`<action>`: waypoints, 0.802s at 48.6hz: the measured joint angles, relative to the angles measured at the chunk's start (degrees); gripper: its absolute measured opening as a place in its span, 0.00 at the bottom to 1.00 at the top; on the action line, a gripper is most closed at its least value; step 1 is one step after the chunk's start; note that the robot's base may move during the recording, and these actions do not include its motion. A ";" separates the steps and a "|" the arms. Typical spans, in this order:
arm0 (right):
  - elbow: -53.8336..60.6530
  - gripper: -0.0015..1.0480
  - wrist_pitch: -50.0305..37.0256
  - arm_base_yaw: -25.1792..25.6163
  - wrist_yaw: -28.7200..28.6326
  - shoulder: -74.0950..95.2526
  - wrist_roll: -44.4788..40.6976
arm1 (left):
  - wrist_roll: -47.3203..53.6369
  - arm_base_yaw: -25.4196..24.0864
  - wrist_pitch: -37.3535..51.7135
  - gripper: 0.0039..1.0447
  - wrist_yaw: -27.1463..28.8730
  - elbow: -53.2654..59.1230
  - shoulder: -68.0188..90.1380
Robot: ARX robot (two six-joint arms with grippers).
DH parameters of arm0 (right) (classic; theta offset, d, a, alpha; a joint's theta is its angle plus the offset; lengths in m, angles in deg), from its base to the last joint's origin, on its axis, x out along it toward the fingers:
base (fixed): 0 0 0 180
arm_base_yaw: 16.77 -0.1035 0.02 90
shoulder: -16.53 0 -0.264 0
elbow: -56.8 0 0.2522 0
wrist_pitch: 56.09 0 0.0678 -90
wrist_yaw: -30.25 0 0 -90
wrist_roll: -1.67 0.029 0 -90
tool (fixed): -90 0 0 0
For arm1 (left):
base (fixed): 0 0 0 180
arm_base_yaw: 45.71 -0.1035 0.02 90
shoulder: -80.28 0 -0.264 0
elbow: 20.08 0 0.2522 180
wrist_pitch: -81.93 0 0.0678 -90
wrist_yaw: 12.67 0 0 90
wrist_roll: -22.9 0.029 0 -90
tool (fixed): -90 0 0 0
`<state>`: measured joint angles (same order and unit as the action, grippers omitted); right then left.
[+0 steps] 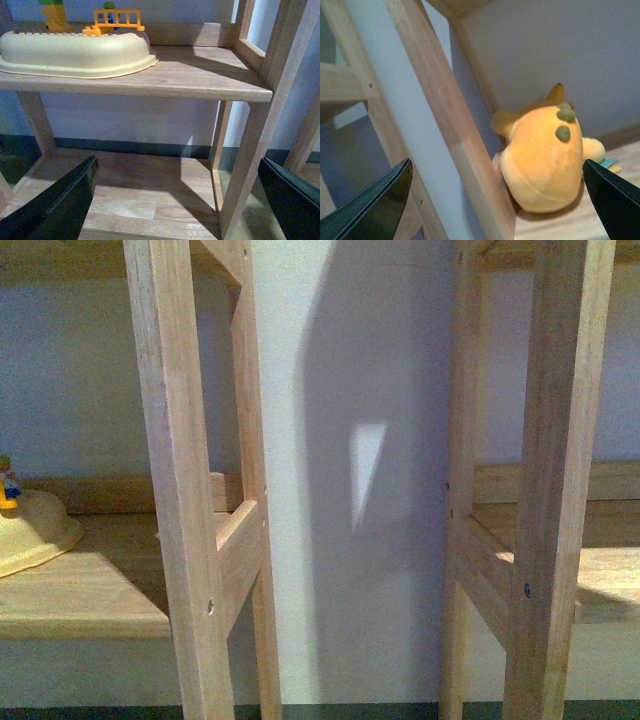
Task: Put away toys
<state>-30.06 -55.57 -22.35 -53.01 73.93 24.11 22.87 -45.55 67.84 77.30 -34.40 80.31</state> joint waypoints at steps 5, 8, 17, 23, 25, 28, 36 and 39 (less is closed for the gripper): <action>8.07 1.00 -1.44 -1.60 1.01 -5.40 -2.89 | 0.00 0.00 0.00 0.95 0.00 0.00 0.00; 13.18 1.00 -2.21 -2.27 1.77 -8.68 -4.24 | 0.00 -0.02 0.00 0.95 0.00 0.00 0.00; 31.39 1.00 -3.48 -2.73 3.93 -21.29 -6.19 | 0.02 -0.02 0.00 0.95 0.00 0.00 0.00; 41.03 1.00 -5.35 -3.91 7.13 -28.02 -9.11 | 0.00 -0.02 0.00 0.95 0.02 0.00 0.00; 43.50 1.00 -5.84 -4.37 8.04 -29.79 -10.25 | 0.00 -0.02 0.00 0.95 -0.02 0.00 0.00; 47.69 1.00 -6.64 -5.07 9.38 -32.87 -12.28 | 0.00 0.00 0.00 0.95 0.00 0.00 0.00; 59.87 1.00 -8.15 -8.09 14.67 -42.62 -22.16 | 0.02 -0.02 0.00 0.95 0.00 0.00 0.00; 65.05 1.00 -8.00 -8.00 14.53 -46.58 -25.31 | 0.00 -0.02 0.00 0.95 0.00 0.00 0.00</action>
<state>34.98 -63.57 -30.35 -38.47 27.36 -1.20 22.87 -45.57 67.84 77.30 -34.40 80.31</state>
